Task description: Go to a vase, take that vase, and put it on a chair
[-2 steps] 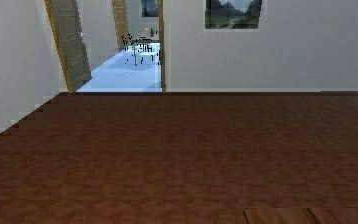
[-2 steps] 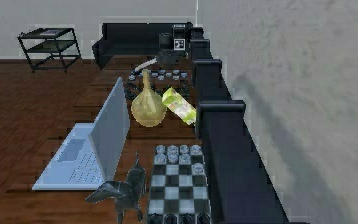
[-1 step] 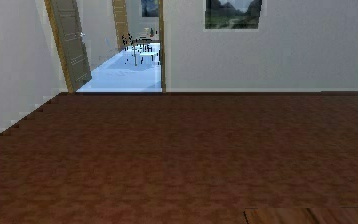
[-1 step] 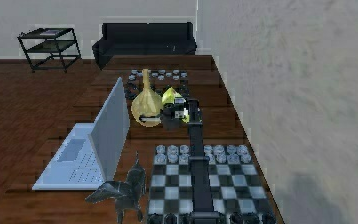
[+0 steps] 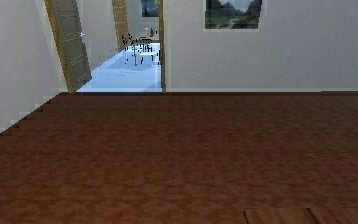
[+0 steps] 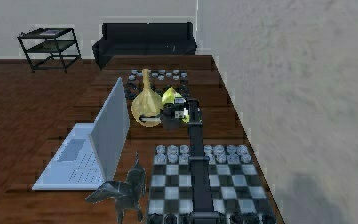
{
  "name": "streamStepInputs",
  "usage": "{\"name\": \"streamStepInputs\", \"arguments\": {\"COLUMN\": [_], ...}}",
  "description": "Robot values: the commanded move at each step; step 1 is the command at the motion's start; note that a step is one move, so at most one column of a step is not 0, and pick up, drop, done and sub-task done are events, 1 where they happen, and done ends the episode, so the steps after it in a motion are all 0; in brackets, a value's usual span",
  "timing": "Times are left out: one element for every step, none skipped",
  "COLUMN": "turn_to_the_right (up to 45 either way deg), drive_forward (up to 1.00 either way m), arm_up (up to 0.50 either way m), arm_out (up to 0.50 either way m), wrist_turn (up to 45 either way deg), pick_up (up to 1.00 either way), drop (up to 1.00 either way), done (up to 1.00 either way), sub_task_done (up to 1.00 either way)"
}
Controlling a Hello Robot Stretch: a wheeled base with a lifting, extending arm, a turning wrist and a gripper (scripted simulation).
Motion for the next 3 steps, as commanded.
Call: {"name": "streamStepInputs", "arguments": {"turn_to_the_right": [0.0, 0.0, 0.0], "drive_forward": [0.00, 0.00, 0.00], "arm_up": [0.10, 0.14, 0.00], "arm_out": [0.00, 0.00, 0.00], "wrist_turn": [0.0, 0.0, -45.0], "pick_up": [0.00, 0.00, 0.00], "drop": [0.00, 0.00, 0.00], "done": [0.00, 0.00, 0.00], "sub_task_done": [0.00, 0.00, 0.00]}}
